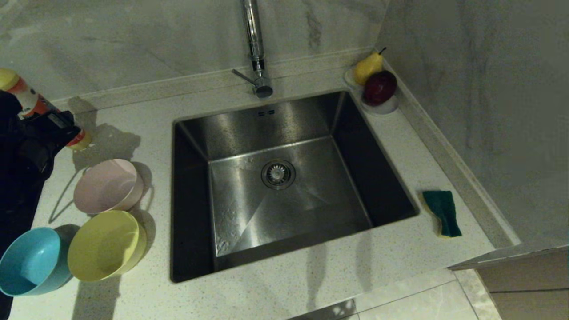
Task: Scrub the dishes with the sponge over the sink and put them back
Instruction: Grab the dish soap
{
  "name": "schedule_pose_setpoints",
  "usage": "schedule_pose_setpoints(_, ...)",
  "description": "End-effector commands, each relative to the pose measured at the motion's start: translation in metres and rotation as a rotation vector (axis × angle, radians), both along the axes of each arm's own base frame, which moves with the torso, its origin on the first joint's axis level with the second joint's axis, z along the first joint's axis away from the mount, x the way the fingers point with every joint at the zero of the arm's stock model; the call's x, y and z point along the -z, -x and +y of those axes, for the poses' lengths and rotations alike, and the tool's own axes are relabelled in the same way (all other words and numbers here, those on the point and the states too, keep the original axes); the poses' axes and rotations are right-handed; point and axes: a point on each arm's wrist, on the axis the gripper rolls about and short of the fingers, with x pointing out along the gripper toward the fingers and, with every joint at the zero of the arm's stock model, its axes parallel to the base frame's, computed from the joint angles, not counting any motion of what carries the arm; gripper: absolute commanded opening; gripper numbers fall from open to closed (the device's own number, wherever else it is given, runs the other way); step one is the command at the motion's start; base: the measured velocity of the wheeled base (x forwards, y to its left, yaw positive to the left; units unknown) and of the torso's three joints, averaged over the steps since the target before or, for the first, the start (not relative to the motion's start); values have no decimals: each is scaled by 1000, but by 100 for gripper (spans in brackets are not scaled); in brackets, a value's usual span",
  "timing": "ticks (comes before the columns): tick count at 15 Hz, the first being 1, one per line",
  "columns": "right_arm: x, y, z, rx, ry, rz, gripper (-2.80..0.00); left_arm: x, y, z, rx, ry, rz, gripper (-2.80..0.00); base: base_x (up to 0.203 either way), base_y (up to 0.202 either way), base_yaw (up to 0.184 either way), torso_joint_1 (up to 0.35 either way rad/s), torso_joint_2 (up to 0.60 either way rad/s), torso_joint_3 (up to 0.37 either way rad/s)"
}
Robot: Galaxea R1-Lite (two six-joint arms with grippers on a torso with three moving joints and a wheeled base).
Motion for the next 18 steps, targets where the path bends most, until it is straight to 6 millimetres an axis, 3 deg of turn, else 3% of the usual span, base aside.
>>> schedule_pose_setpoints(1,0,0,0,-1,0,-1,-280,9,-14,5,-6,5,-7,0,0,0,0,0,0,0)
schedule_pose_setpoints(6,0,0,0,-1,0,-1,-280,11,-41,14,-17,-8,-57,0,0,0,0,0,0,0)
schedule_pose_setpoints(13,0,0,0,-1,0,-1,-280,29,-71,27,-61,-10,-55,0,0,0,0,0,0,0)
schedule_pose_setpoints(18,0,0,0,-2,0,-1,-280,21,-82,30,-54,-59,-74,0,0,0,0,0,0,0)
